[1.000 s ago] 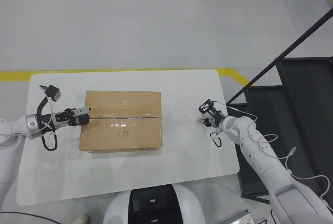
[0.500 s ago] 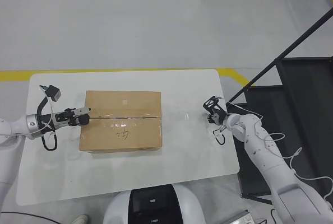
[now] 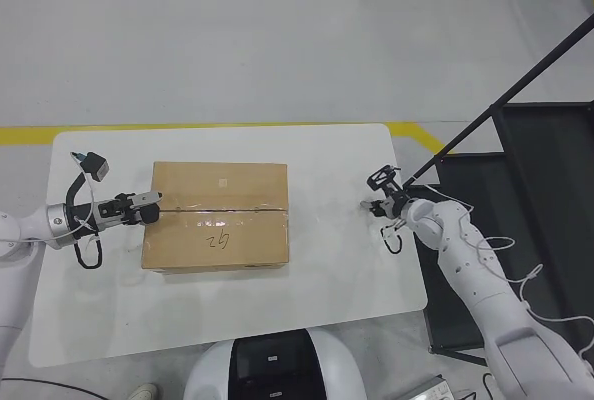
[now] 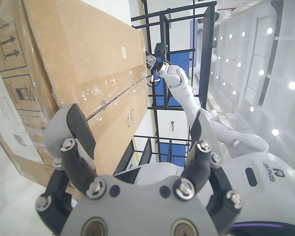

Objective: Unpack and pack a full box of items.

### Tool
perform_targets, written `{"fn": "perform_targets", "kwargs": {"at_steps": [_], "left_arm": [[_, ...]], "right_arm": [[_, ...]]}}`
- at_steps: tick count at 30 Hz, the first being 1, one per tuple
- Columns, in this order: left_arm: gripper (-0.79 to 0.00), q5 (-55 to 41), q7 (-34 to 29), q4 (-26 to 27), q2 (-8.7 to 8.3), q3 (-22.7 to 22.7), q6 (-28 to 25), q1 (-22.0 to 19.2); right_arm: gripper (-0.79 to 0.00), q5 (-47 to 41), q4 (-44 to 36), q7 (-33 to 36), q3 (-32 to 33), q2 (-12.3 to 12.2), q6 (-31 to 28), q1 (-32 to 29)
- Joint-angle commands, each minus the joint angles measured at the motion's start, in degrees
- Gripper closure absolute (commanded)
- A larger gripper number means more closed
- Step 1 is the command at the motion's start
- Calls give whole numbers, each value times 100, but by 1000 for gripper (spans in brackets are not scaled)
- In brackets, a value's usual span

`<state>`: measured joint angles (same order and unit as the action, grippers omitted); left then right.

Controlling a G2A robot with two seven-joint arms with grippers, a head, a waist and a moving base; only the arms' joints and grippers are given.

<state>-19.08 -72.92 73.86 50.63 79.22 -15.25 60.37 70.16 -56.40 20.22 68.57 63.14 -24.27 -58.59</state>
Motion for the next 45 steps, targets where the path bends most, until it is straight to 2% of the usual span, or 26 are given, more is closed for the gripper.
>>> {"fn": "perform_targets", "kwargs": {"at_steps": [1, 10, 15, 17, 21, 22, 23, 29, 30, 31, 38, 40, 43, 45], "left_arm": [[-785, 0, 0, 0, 0, 0, 0, 0], [-785, 0, 0, 0, 0, 0, 0, 0], [-785, 0, 0, 0, 0, 0, 0, 0], [-785, 0, 0, 0, 0, 0, 0, 0], [-785, 0, 0, 0, 0, 0, 0, 0], [-785, 0, 0, 0, 0, 0, 0, 0], [-785, 0, 0, 0, 0, 0, 0, 0], [-785, 0, 0, 0, 0, 0, 0, 0], [-785, 0, 0, 0, 0, 0, 0, 0], [-785, 0, 0, 0, 0, 0, 0, 0], [-785, 0, 0, 0, 0, 0, 0, 0], [-785, 0, 0, 0, 0, 0, 0, 0], [-785, 0, 0, 0, 0, 0, 0, 0], [-785, 0, 0, 0, 0, 0, 0, 0]], "right_arm": [[-785, 0, 41, -5, -56, 22, 45, 31], [-785, -82, 277, 45, -432, 174, 184, 160], [-653, -189, 486, 19, -510, 235, 290, 242], [-628, -203, 550, 0, -527, 250, 297, 270], [-376, -239, 636, -3, -548, 273, 311, 315], [-366, -235, 653, 0, -556, 278, 321, 324], [-308, -237, 666, 1, -562, 284, 325, 334], [-160, -188, 668, -11, -589, 302, 303, 406], [-89, -177, 643, -11, -572, 296, 290, 411], [-68, -164, 618, -8, -550, 287, 272, 406], [-37, -176, 113, 37, -201, 158, -12, 307], [0, -229, -132, 117, -18, 95, -149, 225], [0, -750, -471, 349, 341, 6, -570, 32], [0, -1437, -630, 661, 591, -38, -938, -101]]}}
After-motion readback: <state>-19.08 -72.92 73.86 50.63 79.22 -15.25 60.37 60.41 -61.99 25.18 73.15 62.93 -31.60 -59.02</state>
